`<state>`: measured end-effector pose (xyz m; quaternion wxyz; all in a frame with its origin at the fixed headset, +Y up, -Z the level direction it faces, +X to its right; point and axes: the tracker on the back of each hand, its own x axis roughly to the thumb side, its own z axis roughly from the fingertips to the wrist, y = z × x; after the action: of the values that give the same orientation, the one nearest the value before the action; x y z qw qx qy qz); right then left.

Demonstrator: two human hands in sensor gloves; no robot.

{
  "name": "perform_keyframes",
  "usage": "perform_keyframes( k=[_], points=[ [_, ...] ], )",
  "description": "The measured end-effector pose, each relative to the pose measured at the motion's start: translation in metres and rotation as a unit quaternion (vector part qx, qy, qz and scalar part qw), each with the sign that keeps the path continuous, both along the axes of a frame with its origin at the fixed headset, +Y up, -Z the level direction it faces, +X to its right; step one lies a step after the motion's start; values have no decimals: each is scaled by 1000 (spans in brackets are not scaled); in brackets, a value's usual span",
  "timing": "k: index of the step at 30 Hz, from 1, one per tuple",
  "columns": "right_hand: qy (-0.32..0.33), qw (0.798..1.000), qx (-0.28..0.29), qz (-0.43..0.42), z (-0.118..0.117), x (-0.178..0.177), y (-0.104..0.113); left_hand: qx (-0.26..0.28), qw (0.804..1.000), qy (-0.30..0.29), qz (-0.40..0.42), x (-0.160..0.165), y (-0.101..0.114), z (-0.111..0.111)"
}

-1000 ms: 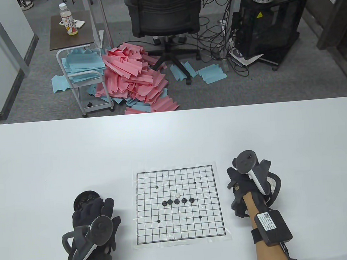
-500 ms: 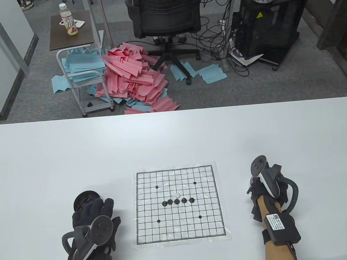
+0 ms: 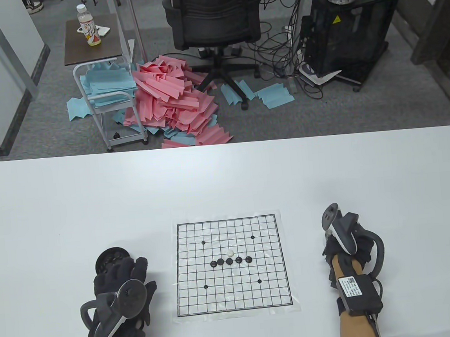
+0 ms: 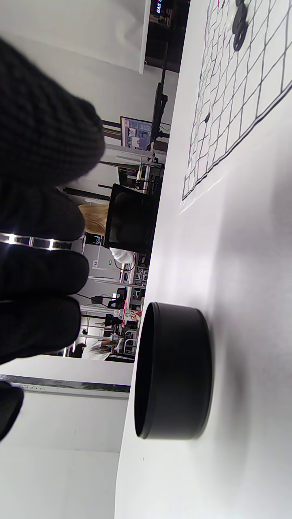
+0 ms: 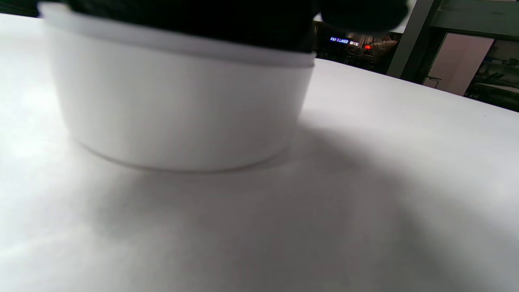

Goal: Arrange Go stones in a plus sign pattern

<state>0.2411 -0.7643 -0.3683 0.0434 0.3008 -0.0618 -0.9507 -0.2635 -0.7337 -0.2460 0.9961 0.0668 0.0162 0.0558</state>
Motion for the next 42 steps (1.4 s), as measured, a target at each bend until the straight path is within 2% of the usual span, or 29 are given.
perform_keyframes(
  k=[16,22,27,30,33,34,39,42],
  points=[
    [0,999,34,-3,4,4,-3,-3,1000,2,5,-1,0,0],
    [22,997,79,6,9,-5,14,-4,1000,3,5,-1,0,0],
    [91,988,121,-13,12,-40,40,-6,1000,2,4,-1,0,-1],
    [173,973,141,-57,17,-79,55,-5,1000,2,4,-1,0,0],
    [237,959,132,-85,23,-112,60,-5,1000,3,3,-2,0,0],
    [268,950,125,-101,27,-130,61,-5,1000,3,2,-2,0,0],
    [333,929,75,-140,39,-182,49,-4,1000,3,4,-3,0,0],
    [362,924,47,-115,45,-207,36,-3,1000,2,5,-3,0,0]
  ],
)
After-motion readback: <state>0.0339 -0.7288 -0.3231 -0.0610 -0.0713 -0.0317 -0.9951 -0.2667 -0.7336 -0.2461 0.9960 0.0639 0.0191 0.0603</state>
